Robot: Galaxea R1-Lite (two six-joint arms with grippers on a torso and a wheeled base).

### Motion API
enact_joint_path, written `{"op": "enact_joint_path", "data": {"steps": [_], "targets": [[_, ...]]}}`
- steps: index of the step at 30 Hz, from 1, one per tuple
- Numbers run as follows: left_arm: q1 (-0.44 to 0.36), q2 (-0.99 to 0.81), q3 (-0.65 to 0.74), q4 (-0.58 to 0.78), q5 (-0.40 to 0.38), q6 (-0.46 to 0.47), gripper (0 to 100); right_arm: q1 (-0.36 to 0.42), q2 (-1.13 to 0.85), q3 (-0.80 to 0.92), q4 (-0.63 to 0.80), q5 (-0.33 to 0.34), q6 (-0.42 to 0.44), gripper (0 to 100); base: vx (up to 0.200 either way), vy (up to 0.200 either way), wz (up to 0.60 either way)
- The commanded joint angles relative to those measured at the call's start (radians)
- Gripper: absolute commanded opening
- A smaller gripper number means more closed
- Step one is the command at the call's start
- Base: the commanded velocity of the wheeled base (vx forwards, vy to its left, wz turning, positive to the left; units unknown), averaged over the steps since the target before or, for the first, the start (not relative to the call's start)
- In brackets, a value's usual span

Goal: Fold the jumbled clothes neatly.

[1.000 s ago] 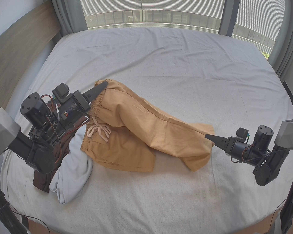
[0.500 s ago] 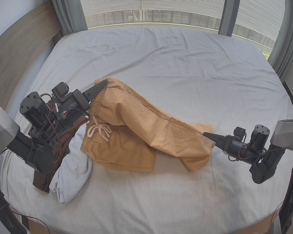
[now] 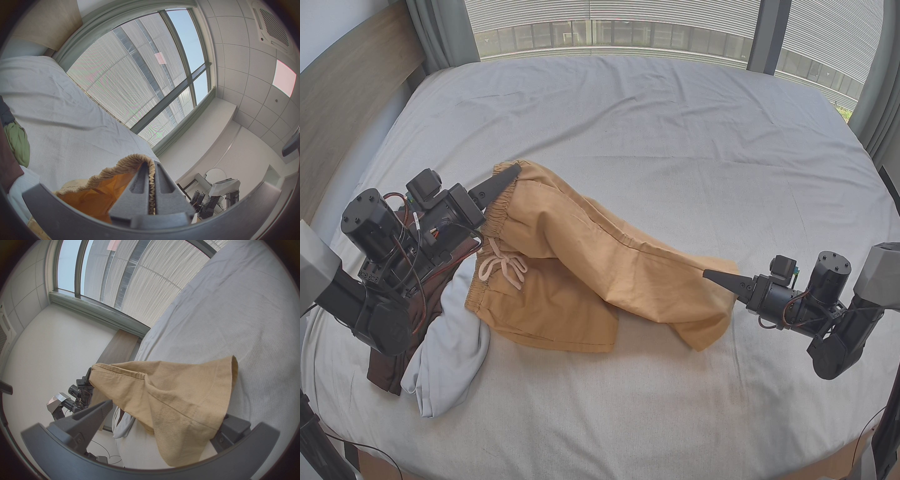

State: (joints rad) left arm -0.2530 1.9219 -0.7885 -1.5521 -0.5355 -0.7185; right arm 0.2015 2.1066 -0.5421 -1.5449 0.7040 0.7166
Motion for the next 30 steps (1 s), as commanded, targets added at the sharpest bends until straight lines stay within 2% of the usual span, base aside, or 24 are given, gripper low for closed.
{"op": "enact_joint_path", "data": {"steps": [1, 23, 24, 30], "targets": [[0.000, 0.003, 0.000, 0.000, 0.000, 0.001, 0, 0.009, -0.042, -0.001, 0.000, 0.000, 0.000, 100, 0.000, 0.000, 0.00], [-0.003, 0.003, 0.000, 0.000, 0.000, -0.001, 0, 0.050, -0.008, -0.079, -0.001, -0.003, -0.002, 100, 0.000, 0.000, 0.00], [-0.003, 0.003, 0.000, 0.000, 0.000, 0.001, 0, 0.049, -0.008, -0.079, -0.001, -0.005, -0.002, 0, 0.000, 0.000, 0.00], [-0.003, 0.003, 0.000, 0.000, 0.000, 0.001, 0, 0.042, -0.008, -0.073, -0.001, -0.005, -0.003, 0, 0.000, 0.000, 0.00]]}}
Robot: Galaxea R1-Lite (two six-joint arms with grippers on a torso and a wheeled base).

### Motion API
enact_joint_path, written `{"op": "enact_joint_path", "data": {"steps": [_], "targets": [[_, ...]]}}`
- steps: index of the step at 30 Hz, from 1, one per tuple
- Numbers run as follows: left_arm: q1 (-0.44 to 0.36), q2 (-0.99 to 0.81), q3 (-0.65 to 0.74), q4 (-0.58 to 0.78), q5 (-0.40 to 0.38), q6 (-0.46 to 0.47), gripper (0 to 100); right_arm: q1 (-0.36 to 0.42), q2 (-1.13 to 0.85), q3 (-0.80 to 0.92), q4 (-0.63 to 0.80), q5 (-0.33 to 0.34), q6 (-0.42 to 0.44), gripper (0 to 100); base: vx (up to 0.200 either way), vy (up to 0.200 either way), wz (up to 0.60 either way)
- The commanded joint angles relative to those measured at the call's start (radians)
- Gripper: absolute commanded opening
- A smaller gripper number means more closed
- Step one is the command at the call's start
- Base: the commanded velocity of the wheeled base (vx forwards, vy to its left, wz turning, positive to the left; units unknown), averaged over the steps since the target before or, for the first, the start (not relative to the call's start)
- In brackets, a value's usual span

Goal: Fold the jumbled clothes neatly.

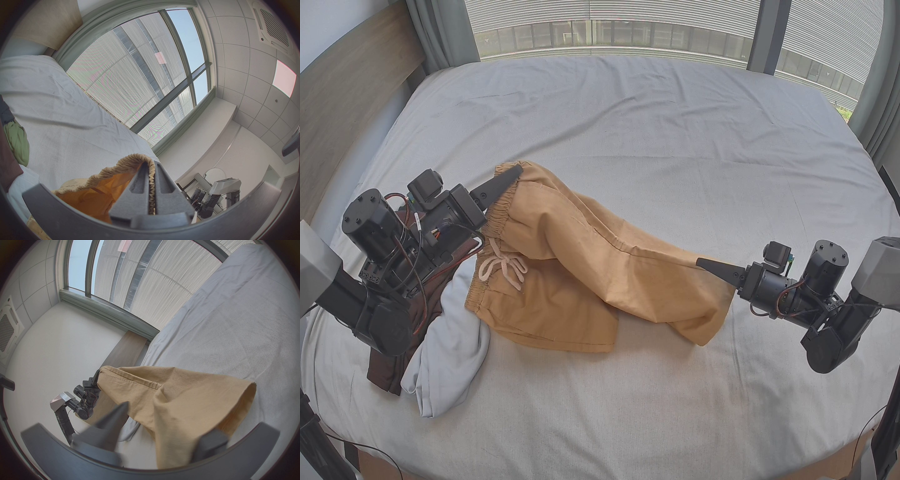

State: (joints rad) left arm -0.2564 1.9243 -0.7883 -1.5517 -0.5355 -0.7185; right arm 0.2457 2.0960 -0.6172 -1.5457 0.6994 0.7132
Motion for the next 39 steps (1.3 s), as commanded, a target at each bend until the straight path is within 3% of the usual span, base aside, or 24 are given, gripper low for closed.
{"op": "enact_joint_path", "data": {"steps": [1, 8, 15, 27, 39], "targets": [[0.000, 0.001, 0.000, -0.001, 0.000, -0.001, 0, -0.003, 0.003, 0.002, -0.001, 0.000, 0.000, 0, 0.000, 0.000, 0.00], [-0.003, 0.001, 0.000, -0.001, 0.000, -0.001, 0, -0.020, -0.010, 0.019, -0.002, 0.000, -0.029, 0, 0.000, 0.000, 0.00], [-0.026, -0.007, -0.003, -0.001, 0.000, 0.004, 0, -0.029, -0.093, 0.116, 0.001, 0.000, -0.181, 0, 0.000, 0.000, 0.00], [-0.049, -0.077, -0.014, -0.001, -0.001, 0.094, 0, 0.009, -0.333, 0.149, 0.004, -0.006, -0.186, 0, 0.000, 0.000, 0.00], [-0.024, -0.165, -0.008, 0.001, -0.034, 0.120, 0, -0.040, -0.389, 0.136, 0.004, -0.004, -0.186, 0, 0.000, 0.000, 0.00]]}}
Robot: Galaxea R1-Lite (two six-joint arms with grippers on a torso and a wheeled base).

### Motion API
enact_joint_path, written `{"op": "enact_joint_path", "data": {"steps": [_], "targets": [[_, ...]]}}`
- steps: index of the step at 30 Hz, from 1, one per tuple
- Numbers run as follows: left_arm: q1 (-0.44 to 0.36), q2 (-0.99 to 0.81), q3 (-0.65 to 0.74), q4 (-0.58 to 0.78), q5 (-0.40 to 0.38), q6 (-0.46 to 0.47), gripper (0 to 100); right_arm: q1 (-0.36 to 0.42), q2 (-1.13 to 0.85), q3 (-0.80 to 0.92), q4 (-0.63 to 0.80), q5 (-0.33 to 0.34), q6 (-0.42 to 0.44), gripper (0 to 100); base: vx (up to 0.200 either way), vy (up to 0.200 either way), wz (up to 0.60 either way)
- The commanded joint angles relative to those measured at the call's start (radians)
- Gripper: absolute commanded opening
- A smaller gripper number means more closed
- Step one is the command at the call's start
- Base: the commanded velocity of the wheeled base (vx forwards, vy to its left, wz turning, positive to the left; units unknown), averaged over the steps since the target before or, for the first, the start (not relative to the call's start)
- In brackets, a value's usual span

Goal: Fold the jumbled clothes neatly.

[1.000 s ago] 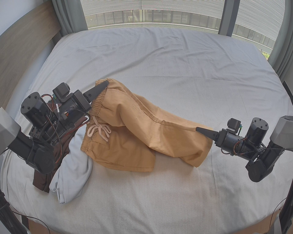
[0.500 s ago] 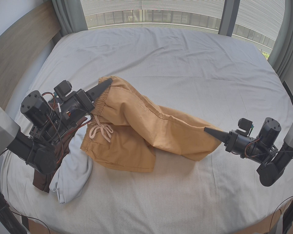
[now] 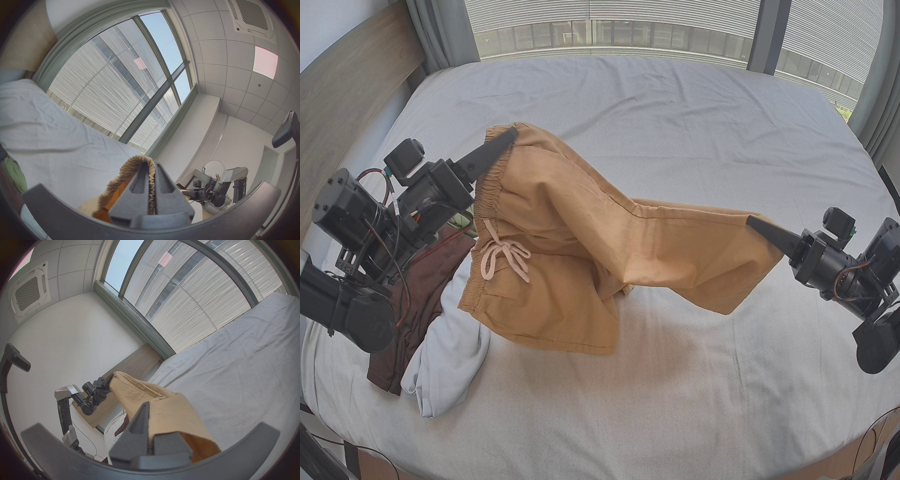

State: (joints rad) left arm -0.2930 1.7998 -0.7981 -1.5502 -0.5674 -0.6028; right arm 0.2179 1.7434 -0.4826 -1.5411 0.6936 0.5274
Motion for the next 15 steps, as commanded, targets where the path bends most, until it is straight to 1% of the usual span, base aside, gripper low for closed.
{"op": "enact_joint_path", "data": {"steps": [1, 9, 15], "targets": [[0.014, -0.046, 0.003, -0.001, -0.003, 0.006, 0, -0.012, -0.044, 0.001, -0.001, 0.001, 0.000, 0, 0.000, 0.000, 0.00], [0.014, -0.063, 0.019, -0.001, -0.003, 0.035, 0, -0.031, -0.093, -0.008, 0.001, 0.000, 0.002, 0, 0.000, 0.000, 0.00], [0.014, -0.094, 0.025, -0.002, -0.003, 0.035, 0, -0.074, -0.099, -0.021, 0.001, 0.001, 0.002, 0, 0.000, 0.000, 0.00]]}}
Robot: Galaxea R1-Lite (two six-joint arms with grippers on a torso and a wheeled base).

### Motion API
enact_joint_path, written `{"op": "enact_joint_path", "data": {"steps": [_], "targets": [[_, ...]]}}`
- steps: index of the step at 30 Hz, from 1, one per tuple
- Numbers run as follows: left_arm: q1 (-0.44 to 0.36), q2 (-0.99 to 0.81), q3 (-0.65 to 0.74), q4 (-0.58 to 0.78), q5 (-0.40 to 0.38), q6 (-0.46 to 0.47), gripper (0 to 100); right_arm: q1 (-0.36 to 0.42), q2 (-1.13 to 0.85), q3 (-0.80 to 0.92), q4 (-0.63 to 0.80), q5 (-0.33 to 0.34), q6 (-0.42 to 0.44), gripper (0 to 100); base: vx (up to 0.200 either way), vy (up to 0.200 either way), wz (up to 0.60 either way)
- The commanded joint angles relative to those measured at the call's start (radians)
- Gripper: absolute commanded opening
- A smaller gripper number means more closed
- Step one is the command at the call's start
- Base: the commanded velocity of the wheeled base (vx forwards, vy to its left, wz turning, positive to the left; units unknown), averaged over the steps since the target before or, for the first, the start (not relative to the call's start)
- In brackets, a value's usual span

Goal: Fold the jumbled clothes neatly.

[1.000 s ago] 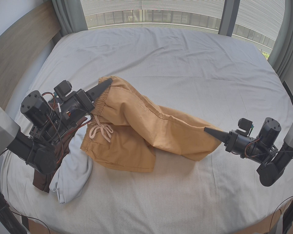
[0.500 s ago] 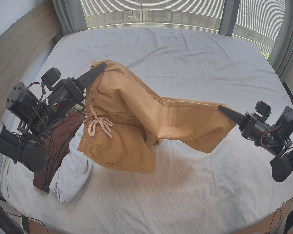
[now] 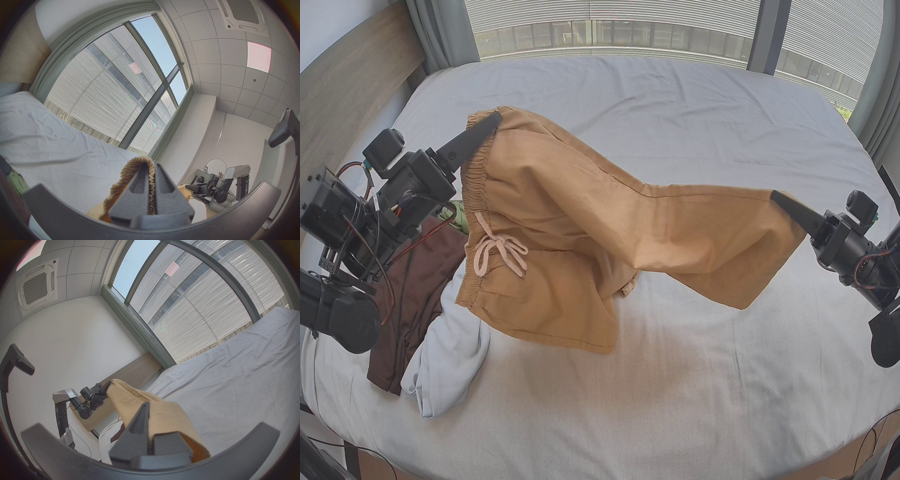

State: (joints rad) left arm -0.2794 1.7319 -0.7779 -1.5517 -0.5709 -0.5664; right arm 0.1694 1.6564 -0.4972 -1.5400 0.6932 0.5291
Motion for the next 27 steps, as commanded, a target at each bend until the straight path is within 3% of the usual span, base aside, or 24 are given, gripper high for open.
{"op": "enact_joint_path", "data": {"steps": [1, 6, 11, 23, 27], "targets": [[0.000, -0.028, 0.005, 0.001, 0.000, -0.001, 0, -0.027, -0.012, -0.006, 0.000, 0.002, 0.000, 0, 0.000, 0.000, 0.00], [0.000, -0.041, 0.034, 0.001, -0.009, -0.001, 0, -0.073, -0.013, -0.035, 0.000, 0.006, 0.005, 0, 0.000, 0.000, 0.00], [0.023, -0.041, 0.048, 0.001, -0.014, -0.001, 0, -0.103, -0.053, -0.052, 0.001, 0.008, 0.063, 0, 0.000, 0.000, 0.00], [0.072, -0.045, 0.091, 0.001, -0.017, -0.001, 0, -0.126, -0.043, -0.066, 0.000, 0.005, 0.069, 0, 0.000, 0.000, 0.00], [0.086, -0.041, 0.092, 0.001, -0.018, -0.001, 0, -0.168, -0.021, -0.070, 0.000, 0.009, 0.069, 0, 0.000, 0.000, 0.00]]}}
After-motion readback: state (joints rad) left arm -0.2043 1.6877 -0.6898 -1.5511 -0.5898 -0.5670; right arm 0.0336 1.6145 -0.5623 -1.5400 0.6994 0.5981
